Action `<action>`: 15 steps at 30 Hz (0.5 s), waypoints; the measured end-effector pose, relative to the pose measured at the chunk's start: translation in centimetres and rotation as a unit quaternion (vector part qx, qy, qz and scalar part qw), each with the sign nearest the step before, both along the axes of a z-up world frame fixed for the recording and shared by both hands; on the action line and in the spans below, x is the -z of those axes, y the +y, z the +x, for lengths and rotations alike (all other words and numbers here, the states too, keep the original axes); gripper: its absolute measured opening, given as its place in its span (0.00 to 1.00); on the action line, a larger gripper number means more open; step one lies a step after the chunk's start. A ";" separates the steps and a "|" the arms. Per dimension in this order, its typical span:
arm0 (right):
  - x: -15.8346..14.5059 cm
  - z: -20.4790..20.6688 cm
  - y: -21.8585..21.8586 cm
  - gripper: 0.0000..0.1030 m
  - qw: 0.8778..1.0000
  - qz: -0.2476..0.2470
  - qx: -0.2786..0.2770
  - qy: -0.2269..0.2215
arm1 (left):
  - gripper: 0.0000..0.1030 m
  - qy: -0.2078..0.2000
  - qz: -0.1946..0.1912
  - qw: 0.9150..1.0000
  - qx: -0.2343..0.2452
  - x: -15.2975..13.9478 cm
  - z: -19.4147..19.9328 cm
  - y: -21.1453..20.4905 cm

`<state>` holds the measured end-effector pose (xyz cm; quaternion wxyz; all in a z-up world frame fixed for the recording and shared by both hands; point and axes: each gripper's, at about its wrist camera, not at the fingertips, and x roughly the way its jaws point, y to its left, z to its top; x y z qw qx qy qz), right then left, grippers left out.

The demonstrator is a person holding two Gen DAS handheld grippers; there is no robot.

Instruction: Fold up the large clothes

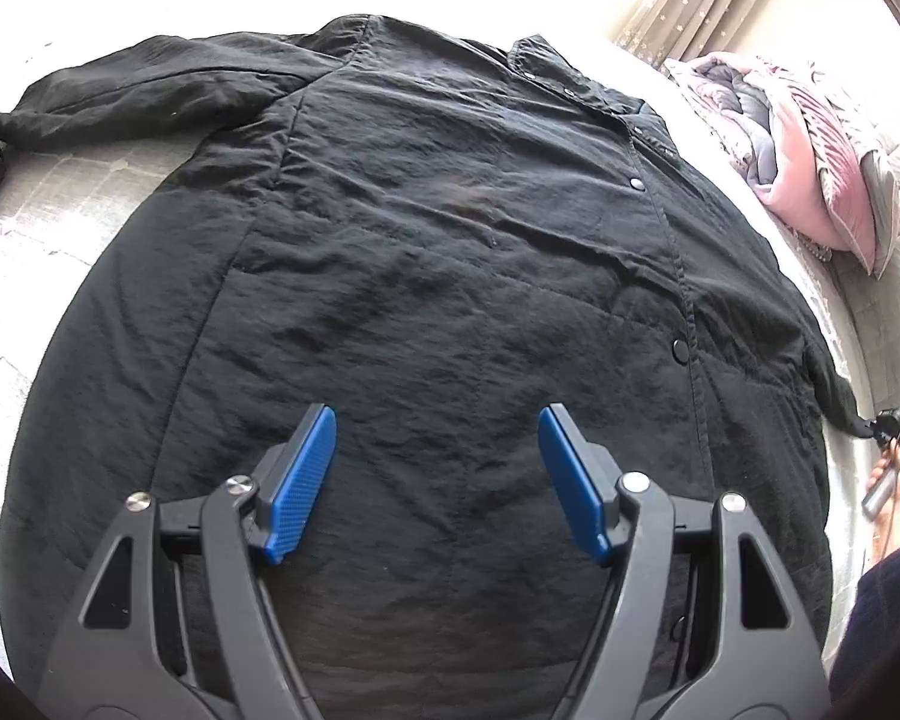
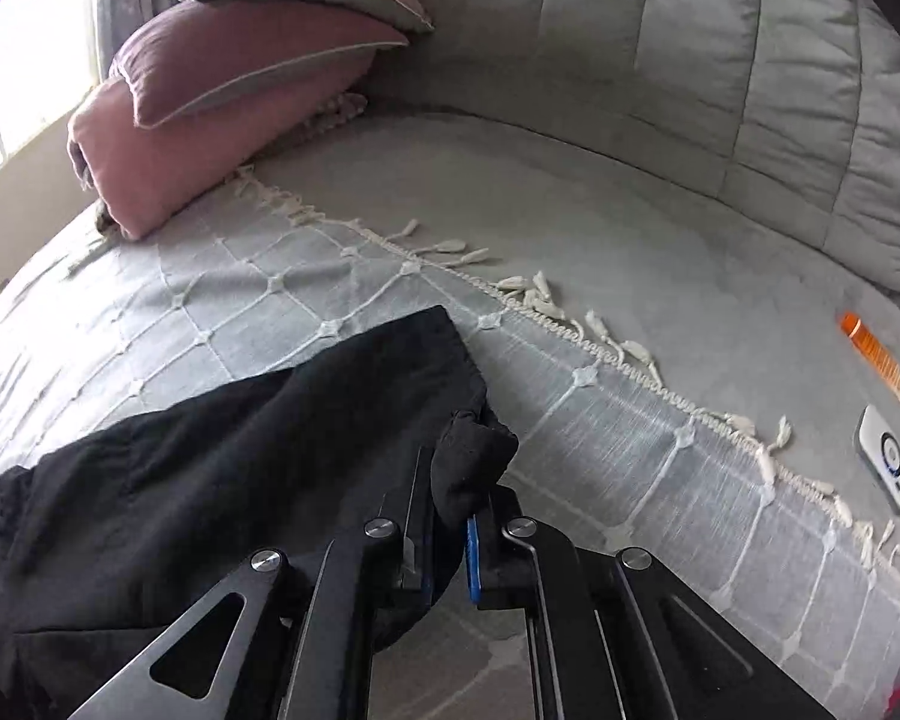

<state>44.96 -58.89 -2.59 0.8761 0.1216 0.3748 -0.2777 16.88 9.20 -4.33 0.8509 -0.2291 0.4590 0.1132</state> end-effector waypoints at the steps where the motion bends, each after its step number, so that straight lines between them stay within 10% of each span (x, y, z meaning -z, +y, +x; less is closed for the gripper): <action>1: -0.7 -1.5 0.3 0.07 1.000 0.007 -0.006 -0.019 | 0.69 0.000 -0.001 1.000 -0.002 0.0 -0.1 0.0; 11: -9.5 -5.0 4.1 0.07 0.988 0.066 -0.050 -0.133 | 0.70 0.018 0.024 1.000 -0.008 0.0 0.0 0.9; 15: -6.4 -5.3 1.8 0.08 0.998 0.018 0.021 -0.049 | 0.76 0.024 0.036 0.999 -0.024 -0.2 -0.3 2.8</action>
